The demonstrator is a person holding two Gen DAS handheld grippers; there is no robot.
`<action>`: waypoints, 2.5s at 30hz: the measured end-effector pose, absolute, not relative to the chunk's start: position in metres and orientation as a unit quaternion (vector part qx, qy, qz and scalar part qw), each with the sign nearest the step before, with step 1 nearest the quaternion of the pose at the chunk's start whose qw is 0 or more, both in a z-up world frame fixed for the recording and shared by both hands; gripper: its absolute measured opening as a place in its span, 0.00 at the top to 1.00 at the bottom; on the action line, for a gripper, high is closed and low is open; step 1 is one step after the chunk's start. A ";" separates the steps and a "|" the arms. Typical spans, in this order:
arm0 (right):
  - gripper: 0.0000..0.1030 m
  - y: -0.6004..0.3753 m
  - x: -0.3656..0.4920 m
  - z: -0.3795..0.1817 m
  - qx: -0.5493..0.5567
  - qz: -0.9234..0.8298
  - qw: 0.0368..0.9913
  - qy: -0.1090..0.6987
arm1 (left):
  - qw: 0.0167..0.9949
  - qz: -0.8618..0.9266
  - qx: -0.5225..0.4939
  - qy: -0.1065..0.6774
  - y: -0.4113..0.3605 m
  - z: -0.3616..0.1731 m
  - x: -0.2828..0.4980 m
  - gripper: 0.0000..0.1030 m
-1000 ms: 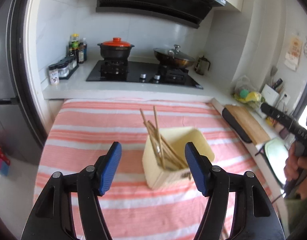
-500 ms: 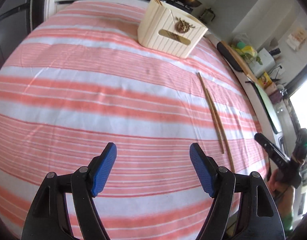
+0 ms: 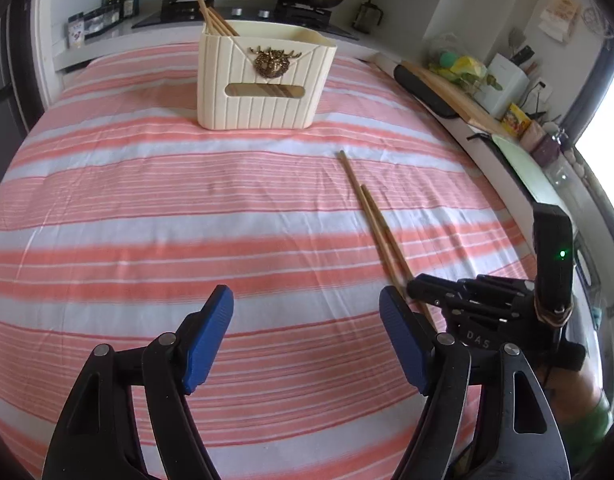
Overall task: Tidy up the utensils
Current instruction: 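Move both open tools back over the remaining chopsticks on the cloth, then close the left tool on a chopstick while the right tool grasps another chopstick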
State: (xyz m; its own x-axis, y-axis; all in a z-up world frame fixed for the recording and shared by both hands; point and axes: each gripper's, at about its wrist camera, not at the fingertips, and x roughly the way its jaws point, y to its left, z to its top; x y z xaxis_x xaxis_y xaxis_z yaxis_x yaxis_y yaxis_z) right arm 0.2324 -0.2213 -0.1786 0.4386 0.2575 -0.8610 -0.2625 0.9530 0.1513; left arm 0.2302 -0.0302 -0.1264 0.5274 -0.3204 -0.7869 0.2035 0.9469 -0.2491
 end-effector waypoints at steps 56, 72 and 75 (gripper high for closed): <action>0.53 -0.238 0.162 -0.179 -0.041 0.029 0.884 0.465 | 0.880 -0.022 0.018 0.474 0.023 -0.191 0.191 0.13; 0.52 -0.239 0.161 -0.180 -0.042 0.038 0.888 0.457 | 0.879 -0.007 0.009 0.476 0.028 -0.196 0.195 0.01; 0.52 -0.240 0.161 -0.180 -0.041 0.039 0.887 0.458 | 0.879 -0.007 0.007 0.477 0.028 -0.195 0.195 0.01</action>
